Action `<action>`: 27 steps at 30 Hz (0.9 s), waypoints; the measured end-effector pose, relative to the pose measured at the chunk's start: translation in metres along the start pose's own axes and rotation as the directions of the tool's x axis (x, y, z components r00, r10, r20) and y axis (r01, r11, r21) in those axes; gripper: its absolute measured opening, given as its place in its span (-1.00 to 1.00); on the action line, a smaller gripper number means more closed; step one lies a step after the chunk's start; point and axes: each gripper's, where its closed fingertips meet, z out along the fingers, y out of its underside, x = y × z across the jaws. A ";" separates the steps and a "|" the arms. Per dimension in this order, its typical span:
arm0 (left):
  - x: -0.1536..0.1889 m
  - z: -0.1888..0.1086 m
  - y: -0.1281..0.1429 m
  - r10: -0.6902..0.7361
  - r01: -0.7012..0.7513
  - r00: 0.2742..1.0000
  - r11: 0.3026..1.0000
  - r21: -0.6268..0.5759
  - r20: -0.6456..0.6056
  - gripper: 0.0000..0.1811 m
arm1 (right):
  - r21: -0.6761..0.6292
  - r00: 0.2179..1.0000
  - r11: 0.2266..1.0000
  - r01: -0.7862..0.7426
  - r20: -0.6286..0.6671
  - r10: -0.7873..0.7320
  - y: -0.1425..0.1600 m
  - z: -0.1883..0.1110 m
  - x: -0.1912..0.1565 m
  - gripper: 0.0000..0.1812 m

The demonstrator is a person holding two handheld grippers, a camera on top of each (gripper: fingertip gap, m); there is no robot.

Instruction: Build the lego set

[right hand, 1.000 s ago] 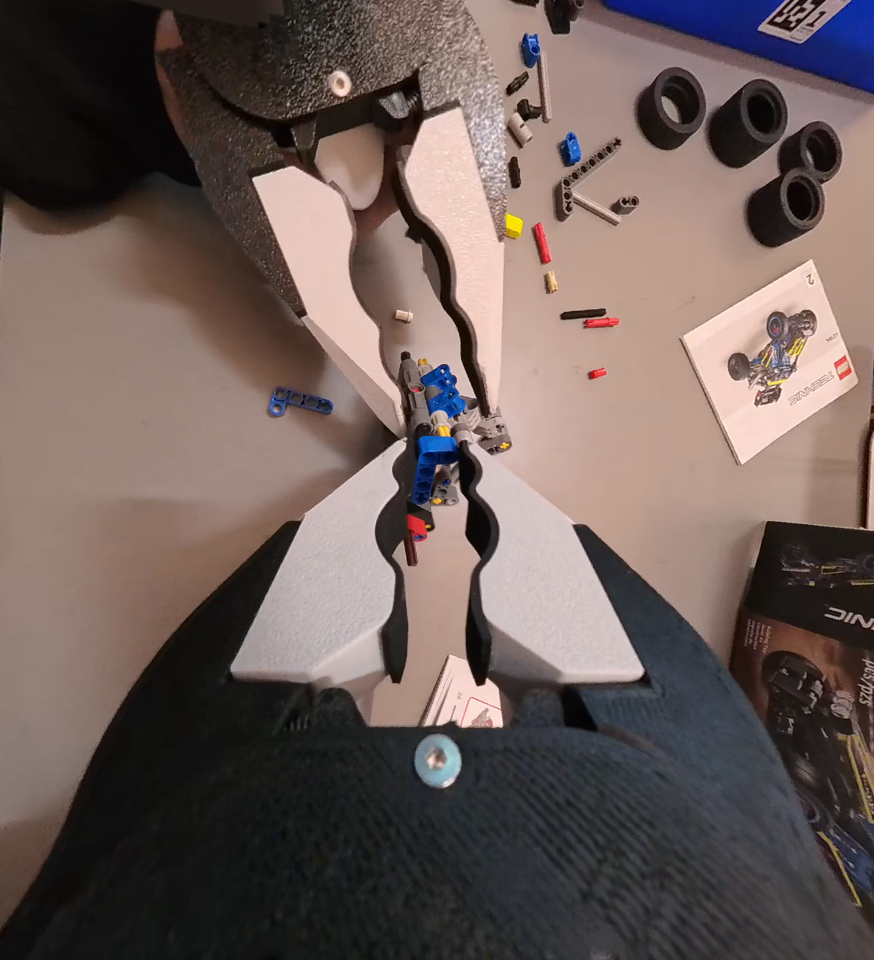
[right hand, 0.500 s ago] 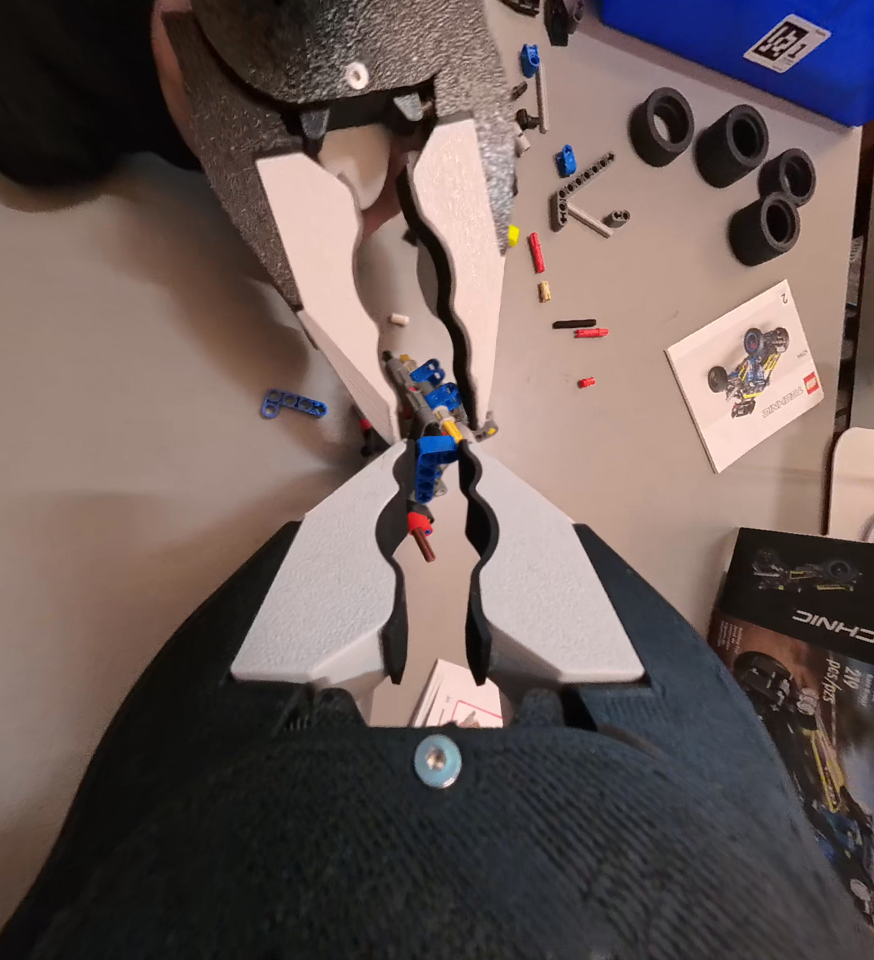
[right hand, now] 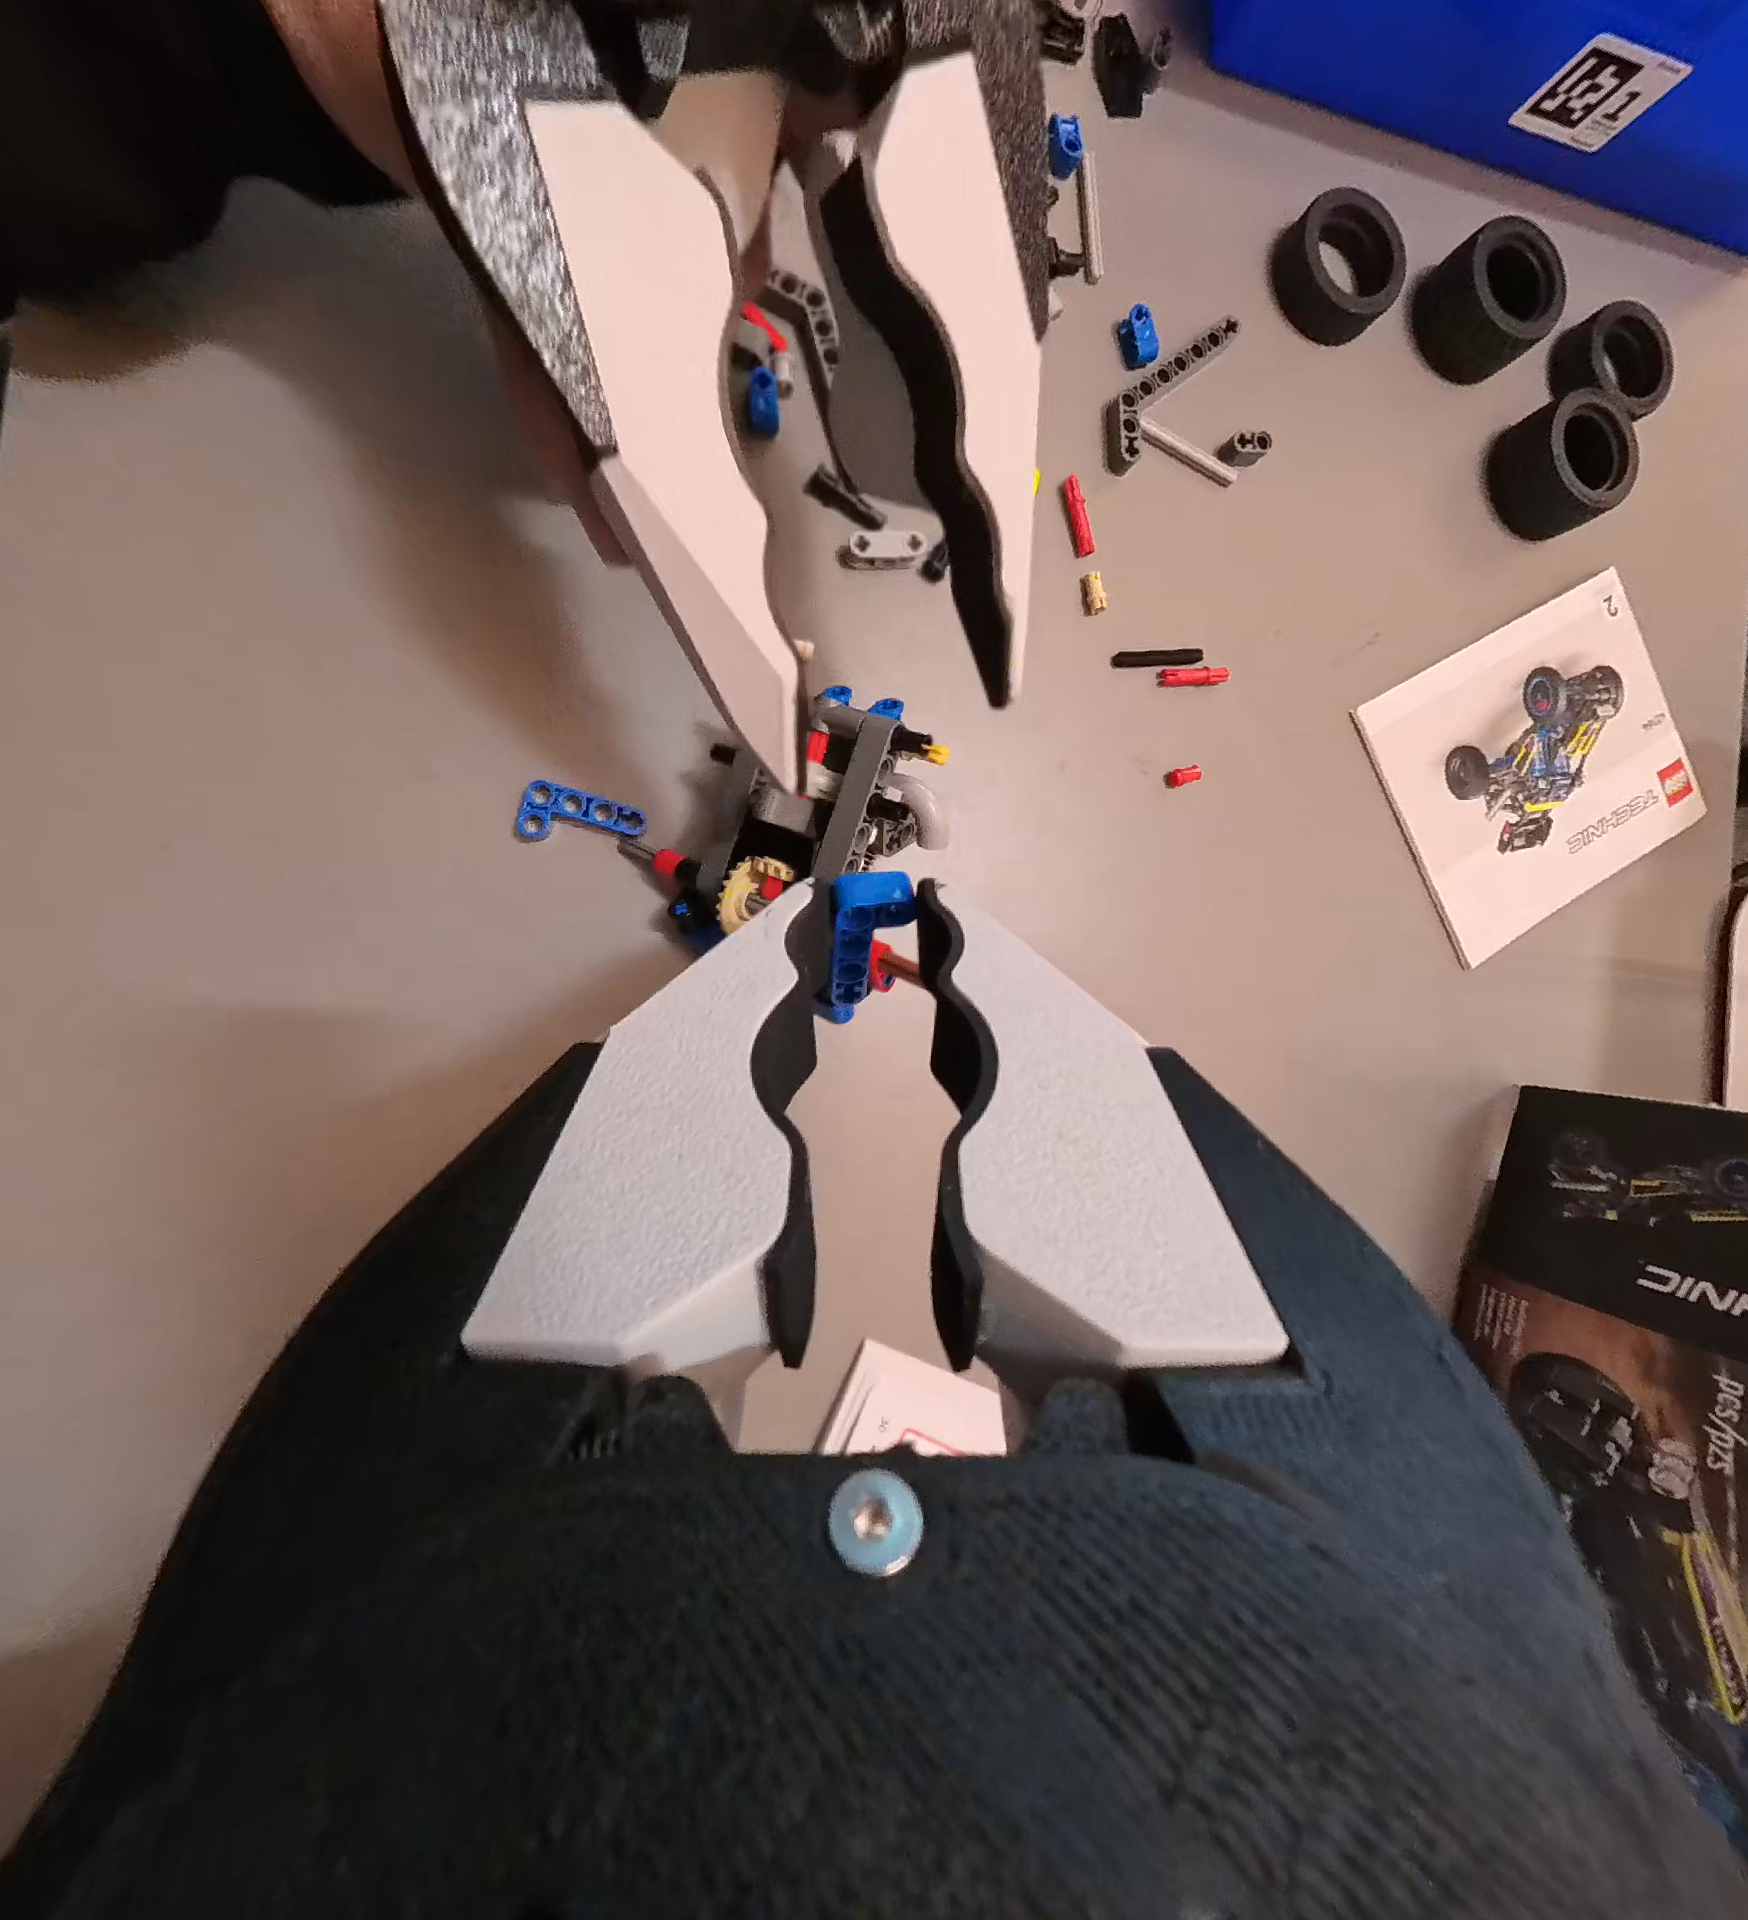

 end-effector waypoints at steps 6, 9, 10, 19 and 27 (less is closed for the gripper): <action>-0.009 -0.010 0.030 -0.182 0.183 0.983 0.969 -0.165 0.021 -0.40 | 0.003 0.997 0.999 0.033 0.076 -0.033 -0.003 0.006 0.004 -0.85; -0.007 -0.006 0.031 -0.260 0.257 0.966 0.952 -0.164 0.007 -0.42 | -0.006 0.992 0.998 0.061 0.112 -0.060 -0.004 0.012 0.007 -0.84; -0.004 -0.004 0.030 -0.288 0.282 0.958 0.946 -0.160 -0.011 -0.42 | -0.009 0.990 0.998 0.067 0.125 -0.065 -0.004 0.015 0.009 -0.85; 0.002 0.014 0.025 -0.463 0.453 0.873 0.886 -0.094 -0.154 -0.64 | -0.029 0.939 0.999 0.017 0.343 -0.006 -0.003 0.026 0.012 -0.84; 0.004 0.016 0.025 -0.393 0.383 0.905 0.919 -0.094 -0.161 -0.72 | -0.035 0.866 0.996 -0.084 0.492 0.091 -0.010 0.030 0.008 -0.85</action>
